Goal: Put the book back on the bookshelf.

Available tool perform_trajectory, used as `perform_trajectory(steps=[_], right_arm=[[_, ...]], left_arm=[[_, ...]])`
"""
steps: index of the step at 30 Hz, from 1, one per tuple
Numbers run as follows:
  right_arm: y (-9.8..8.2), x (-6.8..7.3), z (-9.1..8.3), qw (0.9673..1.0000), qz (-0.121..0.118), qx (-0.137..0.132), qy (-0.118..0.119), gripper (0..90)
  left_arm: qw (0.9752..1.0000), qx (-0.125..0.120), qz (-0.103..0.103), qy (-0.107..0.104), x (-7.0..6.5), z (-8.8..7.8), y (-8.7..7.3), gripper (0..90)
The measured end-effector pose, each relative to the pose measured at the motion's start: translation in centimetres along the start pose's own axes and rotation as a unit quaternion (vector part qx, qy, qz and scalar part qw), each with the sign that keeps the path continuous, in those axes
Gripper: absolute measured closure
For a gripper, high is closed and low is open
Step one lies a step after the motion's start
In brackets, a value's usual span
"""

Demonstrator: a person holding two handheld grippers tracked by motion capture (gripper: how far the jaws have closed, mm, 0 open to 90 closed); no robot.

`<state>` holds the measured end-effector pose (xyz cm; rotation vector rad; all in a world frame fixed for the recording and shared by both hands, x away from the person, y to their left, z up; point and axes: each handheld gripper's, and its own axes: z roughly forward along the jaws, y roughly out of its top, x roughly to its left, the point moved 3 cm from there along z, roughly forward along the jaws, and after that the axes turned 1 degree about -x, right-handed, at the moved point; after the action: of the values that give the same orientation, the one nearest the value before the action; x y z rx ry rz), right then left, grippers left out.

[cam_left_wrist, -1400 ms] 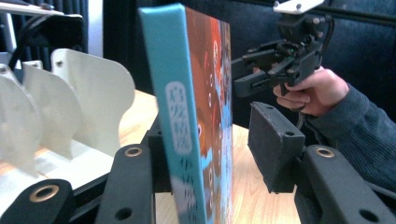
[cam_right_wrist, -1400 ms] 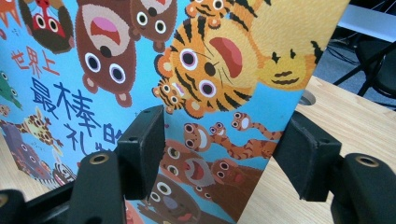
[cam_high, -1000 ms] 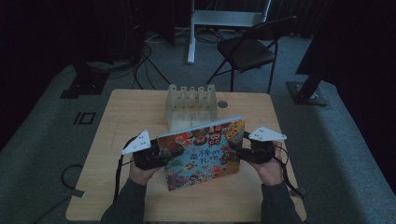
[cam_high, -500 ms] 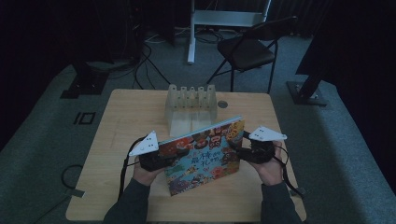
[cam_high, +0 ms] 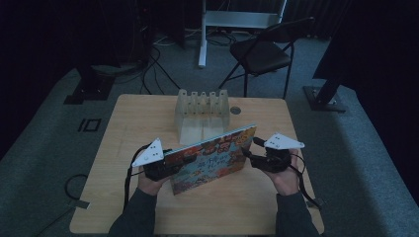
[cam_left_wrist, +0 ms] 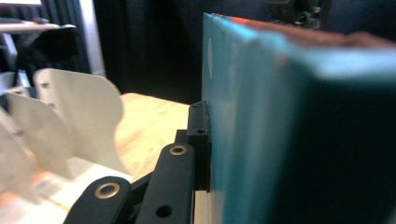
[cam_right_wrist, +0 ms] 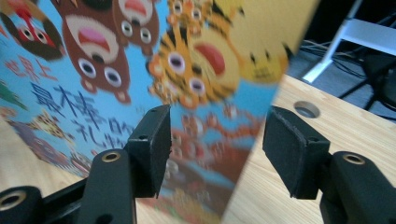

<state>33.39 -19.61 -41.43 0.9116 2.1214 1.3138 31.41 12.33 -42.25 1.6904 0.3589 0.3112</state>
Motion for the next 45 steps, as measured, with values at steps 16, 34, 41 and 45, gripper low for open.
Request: perform_trajectory(steps=[16,34,41,45], right_arm=[[-0.4,-1.1,-0.3,0.9998,0.016,-0.006,-0.012,39.7],[-0.9,-1.7,0.0,0.9995,0.020,0.004,-0.022,38.8],[-1.2,-2.1,-0.1,0.9992,0.023,0.010,-0.030,38.9],[-1.4,-2.2,-0.1,0.9992,0.023,0.010,-0.031,38.9]], left_arm=[[0.9988,-0.038,-0.017,-0.023,-0.3,-0.2,-0.9,74.0],[0.9989,-0.037,-0.027,-0.011,-0.3,0.1,-1.8,59.9],[0.9995,-0.023,-0.020,-0.005,-0.5,0.3,-2.1,63.0],[0.9995,-0.022,-0.022,-0.002,-0.5,0.3,-2.3,63.2]])
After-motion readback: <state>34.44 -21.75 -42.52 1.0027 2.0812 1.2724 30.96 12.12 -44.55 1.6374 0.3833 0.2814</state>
